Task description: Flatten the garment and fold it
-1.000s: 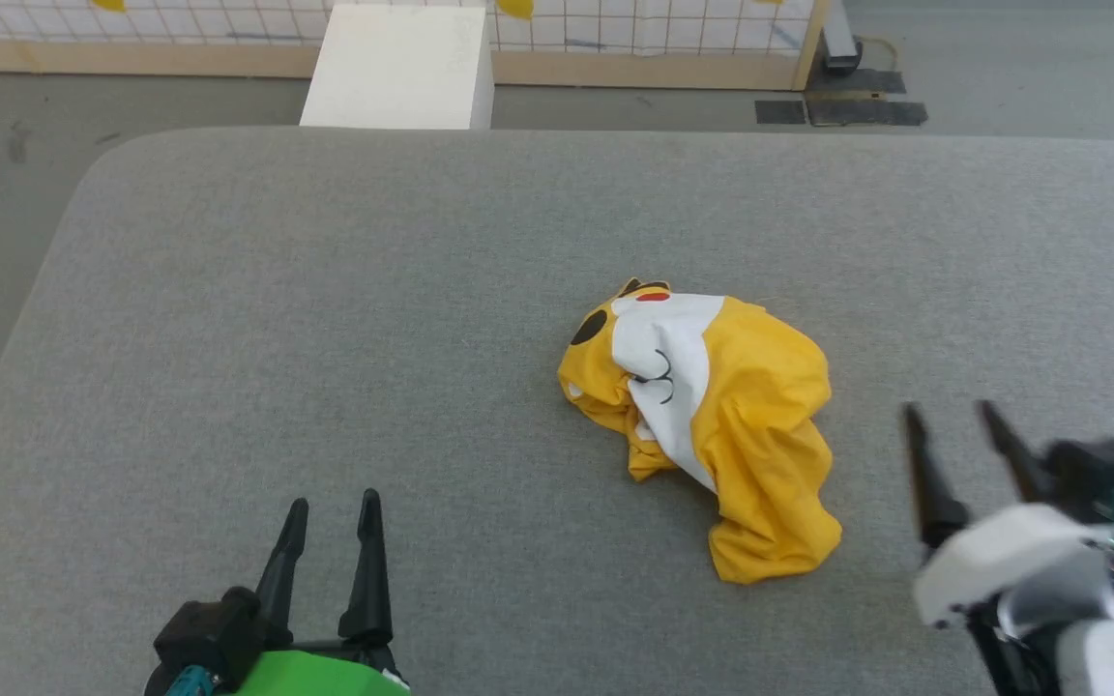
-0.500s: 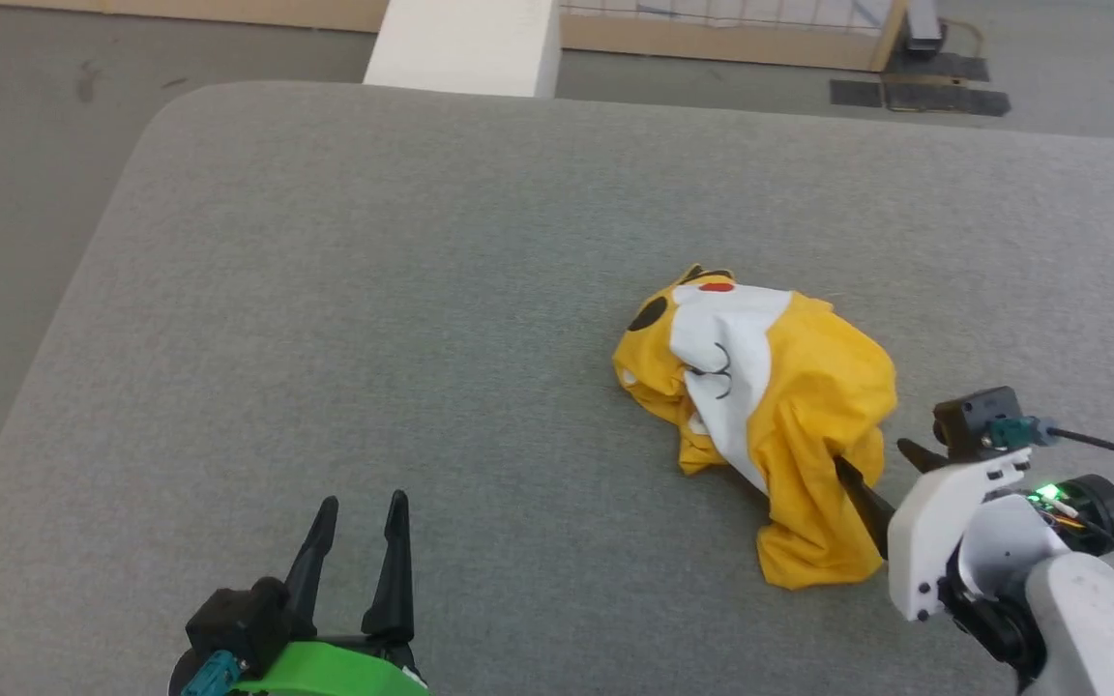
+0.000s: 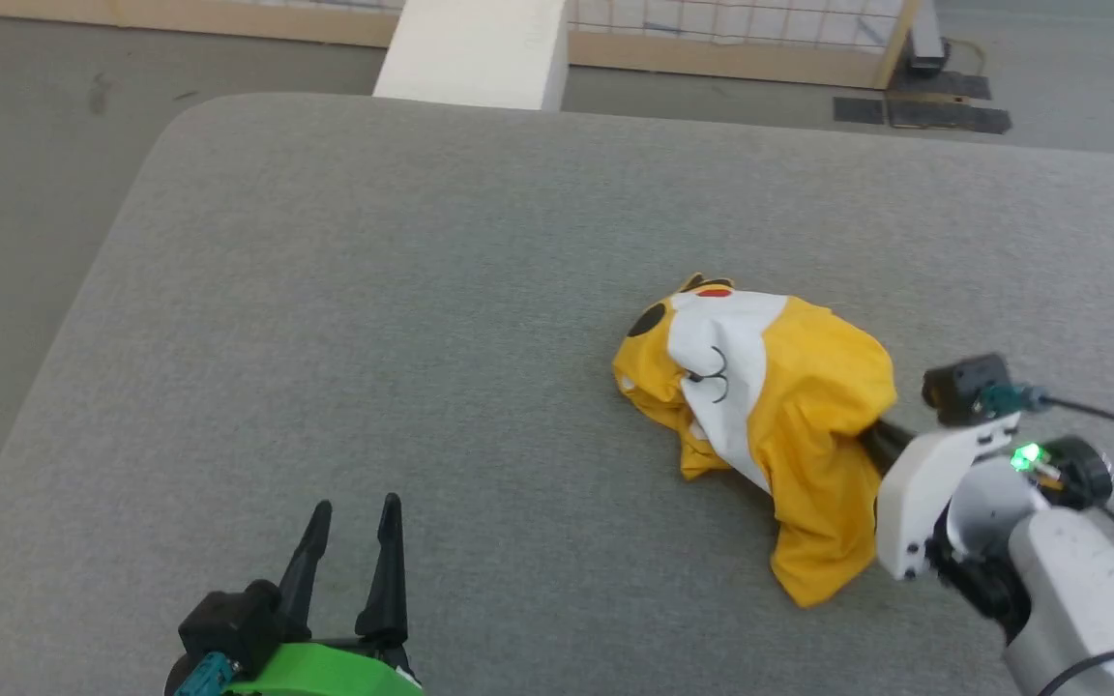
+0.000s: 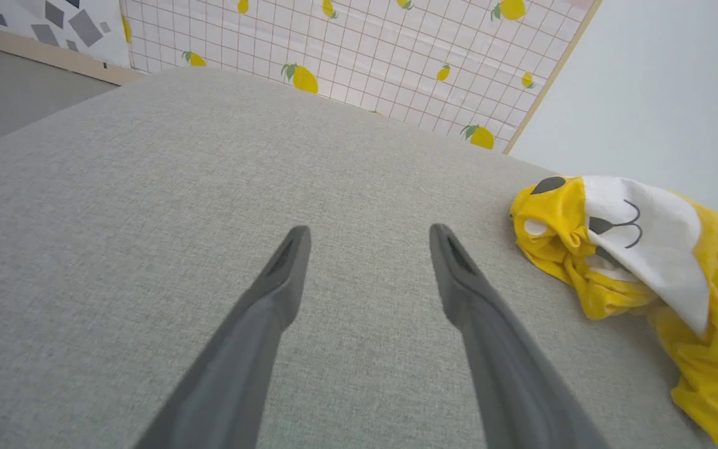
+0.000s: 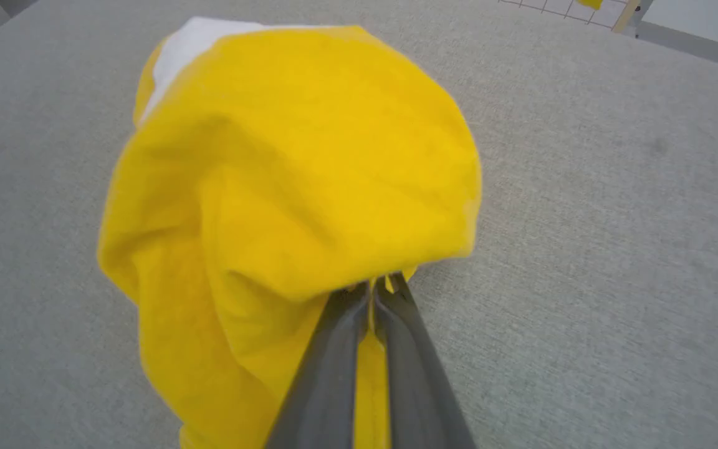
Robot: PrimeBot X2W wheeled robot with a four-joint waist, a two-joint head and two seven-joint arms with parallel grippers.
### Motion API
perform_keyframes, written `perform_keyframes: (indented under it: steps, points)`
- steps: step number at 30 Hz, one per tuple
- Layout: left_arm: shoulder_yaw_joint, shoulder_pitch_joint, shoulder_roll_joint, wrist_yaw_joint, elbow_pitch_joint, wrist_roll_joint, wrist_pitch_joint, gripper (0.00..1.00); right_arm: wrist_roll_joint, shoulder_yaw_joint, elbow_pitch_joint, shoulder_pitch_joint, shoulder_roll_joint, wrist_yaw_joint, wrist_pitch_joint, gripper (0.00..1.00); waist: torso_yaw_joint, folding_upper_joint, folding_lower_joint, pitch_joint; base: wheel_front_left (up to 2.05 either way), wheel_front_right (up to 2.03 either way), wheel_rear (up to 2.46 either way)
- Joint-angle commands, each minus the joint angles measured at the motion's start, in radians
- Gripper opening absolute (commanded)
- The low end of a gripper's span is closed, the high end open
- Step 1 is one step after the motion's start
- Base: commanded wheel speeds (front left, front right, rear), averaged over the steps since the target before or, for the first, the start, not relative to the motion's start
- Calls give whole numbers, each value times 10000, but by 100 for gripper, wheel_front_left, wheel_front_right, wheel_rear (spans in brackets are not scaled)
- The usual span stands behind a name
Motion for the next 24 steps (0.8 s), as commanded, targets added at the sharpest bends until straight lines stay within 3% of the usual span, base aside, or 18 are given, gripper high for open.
perform_keyframes:
  steps: [1, 7, 13, 16, 18, 19, 20, 21, 22, 24]
  points:
    - [44, -31, -50, 70, -75, -55, -37, 100, 101, -3, -198, -299, -101, -15, -88, 0, -270, 0, 0, -62, 0, 0, 0]
    - [45, -96, -51, 80, -151, -61, -37, 100, 110, -608, -1144, -1002, -736, -15, -16, 0, -843, 0, 0, -51, 0, 0, 0]
    - [-35, -139, -52, 74, -116, -116, -38, 100, -825, -3238, -1282, -335, -1740, -15, 394, 0, -1019, 0, 0, 46, 0, 0, 0]
    - [-77, -154, -52, 48, -44, -119, -38, 100, -1335, -4387, -1065, 647, -1811, -15, 535, 0, -965, 0, 0, 168, 0, 0, 0]
    - [-83, -174, -52, 35, 1, -139, -38, 100, -1465, -4976, -876, 1263, -1532, -15, 494, 0, -927, 0, 0, 236, 0, 0, 0]
    - [-91, -185, -52, 29, 23, -140, -38, 100, -1510, -5160, -797, 1483, -1377, -15, 451, 9, -907, 0, 0, 263, 0, 0, 0]
    - [-99, -205, -52, 19, 51, -130, -38, 100, -1581, -5318, -726, 1692, -1185, -15, 353, 42, -886, 0, 0, 289, 0, 0, 0]
    - [-103, -228, -52, 8, 77, -122, -38, 100, -1654, -5450, -654, 1825, -997, -15, 248, 90, -866, 0, 0, 308, 0, 0, 0]
    - [-102, -243, -52, -1, 103, -114, -38, 100, -1724, -5525, -584, 1891, -859, -15, 193, 100, -853, 0, 0, 319, 0, 0, 0]
    - [-92, -277, -52, -23, 157, -74, -38, 100, -1867, -5508, -537, 1944, -613, -15, 57, 100, -827, 0, 0, 329, 0, 0, 0]
